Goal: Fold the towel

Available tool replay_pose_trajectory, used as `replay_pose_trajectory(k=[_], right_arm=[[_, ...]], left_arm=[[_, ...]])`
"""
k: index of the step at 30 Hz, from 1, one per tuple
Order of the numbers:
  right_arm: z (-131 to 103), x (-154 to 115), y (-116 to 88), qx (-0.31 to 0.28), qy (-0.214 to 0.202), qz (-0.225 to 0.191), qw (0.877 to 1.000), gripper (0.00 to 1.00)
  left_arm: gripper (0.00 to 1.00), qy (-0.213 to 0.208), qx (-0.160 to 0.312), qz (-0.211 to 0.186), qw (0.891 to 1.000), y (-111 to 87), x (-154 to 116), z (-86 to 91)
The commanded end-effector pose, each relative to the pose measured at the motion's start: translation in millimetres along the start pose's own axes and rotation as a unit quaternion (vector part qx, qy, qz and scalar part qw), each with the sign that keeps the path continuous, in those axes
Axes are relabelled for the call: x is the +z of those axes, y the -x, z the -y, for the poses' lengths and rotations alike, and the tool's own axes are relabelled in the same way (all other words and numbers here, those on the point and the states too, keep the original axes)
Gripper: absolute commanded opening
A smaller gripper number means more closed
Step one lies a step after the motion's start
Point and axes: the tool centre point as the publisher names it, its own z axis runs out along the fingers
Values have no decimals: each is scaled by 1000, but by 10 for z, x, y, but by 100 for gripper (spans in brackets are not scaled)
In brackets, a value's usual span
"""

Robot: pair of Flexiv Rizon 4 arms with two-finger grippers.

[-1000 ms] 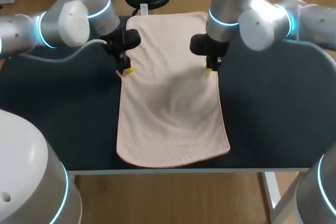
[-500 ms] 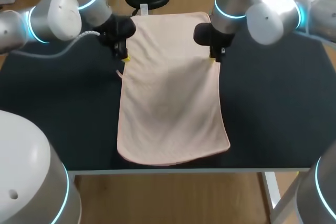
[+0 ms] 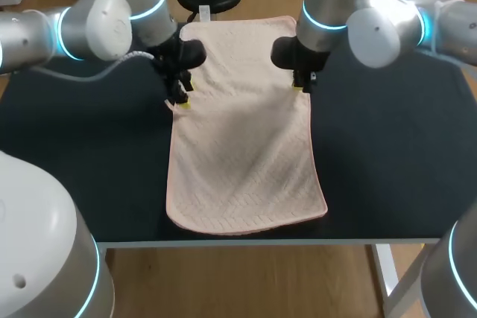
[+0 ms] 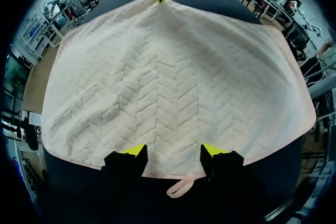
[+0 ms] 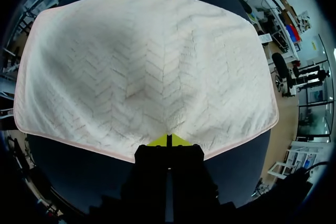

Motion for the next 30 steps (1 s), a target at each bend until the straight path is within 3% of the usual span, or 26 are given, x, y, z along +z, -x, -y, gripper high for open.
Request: replay_pose_trajectory(k=[1, 16, 17, 18, 19, 30], right_arm=[[-8, 18, 21, 0, 0, -2, 1000, 0], [11, 15, 21, 5, 0, -6, 1000, 0], [15, 15, 20, 6, 0, -6, 1000, 0], [19, 14, 20, 6, 0, -6, 1000, 0], [24, 13, 20, 7, -1, -6, 1000, 0], [38, 9, 22, 8, -2, -5, 1000, 0]], left_arm=[[100, 14, -11, 1, 1000, 90, 116, -1], [100, 36, -45, 3, 998, 1, 231, -135], [73, 33, -47, 5, 998, -1, 235, -135], [13, 32, -47, 7, 998, -3, 239, -133], [0, 32, -47, 7, 998, -6, 242, -130], [0, 6, -49, 12, 999, -51, 106, -130]])
